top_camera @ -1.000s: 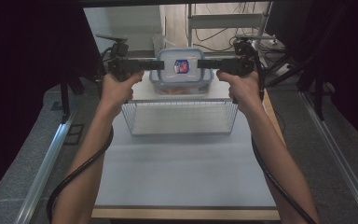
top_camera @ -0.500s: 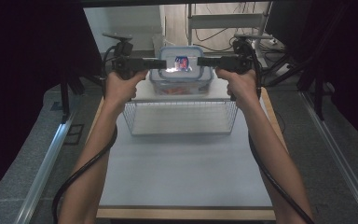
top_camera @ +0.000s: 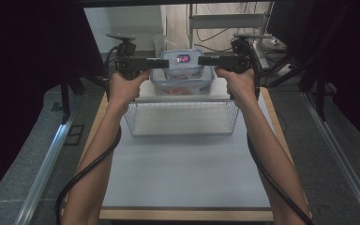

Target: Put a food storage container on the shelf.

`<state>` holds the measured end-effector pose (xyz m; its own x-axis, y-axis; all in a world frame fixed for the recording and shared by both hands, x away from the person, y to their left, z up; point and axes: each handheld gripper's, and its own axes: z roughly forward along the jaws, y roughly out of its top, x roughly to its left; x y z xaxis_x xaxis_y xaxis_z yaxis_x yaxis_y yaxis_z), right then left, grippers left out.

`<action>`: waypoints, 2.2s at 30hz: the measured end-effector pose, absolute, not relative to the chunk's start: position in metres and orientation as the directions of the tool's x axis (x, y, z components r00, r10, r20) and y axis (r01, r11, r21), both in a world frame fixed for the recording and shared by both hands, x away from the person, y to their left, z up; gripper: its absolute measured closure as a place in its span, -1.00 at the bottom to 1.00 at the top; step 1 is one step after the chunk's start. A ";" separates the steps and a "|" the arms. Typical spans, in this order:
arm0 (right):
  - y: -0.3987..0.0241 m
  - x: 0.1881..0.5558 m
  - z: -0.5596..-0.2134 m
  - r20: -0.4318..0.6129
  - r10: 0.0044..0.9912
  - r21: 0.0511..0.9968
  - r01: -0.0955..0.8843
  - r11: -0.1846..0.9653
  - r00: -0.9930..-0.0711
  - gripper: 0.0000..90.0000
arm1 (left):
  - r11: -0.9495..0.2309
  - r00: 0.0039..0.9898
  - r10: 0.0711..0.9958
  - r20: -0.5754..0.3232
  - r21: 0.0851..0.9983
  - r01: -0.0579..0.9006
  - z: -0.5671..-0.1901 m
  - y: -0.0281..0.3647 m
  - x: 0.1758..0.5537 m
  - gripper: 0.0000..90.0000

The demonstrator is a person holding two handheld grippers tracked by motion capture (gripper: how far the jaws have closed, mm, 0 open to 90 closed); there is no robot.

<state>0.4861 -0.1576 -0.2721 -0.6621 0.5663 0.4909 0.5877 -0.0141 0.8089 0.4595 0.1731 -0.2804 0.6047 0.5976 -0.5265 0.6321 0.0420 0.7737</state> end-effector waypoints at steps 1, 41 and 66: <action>-0.157 0.486 -0.272 0.489 0.568 0.810 0.586 -0.015 -0.662 0.15 | 0.043 0.604 0.600 -0.524 0.775 0.630 -0.280 0.173 0.459 -0.09; -0.171 0.442 -0.292 0.218 0.590 0.921 0.363 0.138 -0.777 -0.53 | -0.170 0.691 0.713 -0.119 0.927 0.334 -0.307 0.166 0.393 -0.79; -0.172 0.403 -0.316 0.154 0.573 0.919 0.329 0.216 -0.805 -0.70 | -0.250 0.703 0.710 -0.051 0.914 0.319 -0.341 0.163 0.345 -0.90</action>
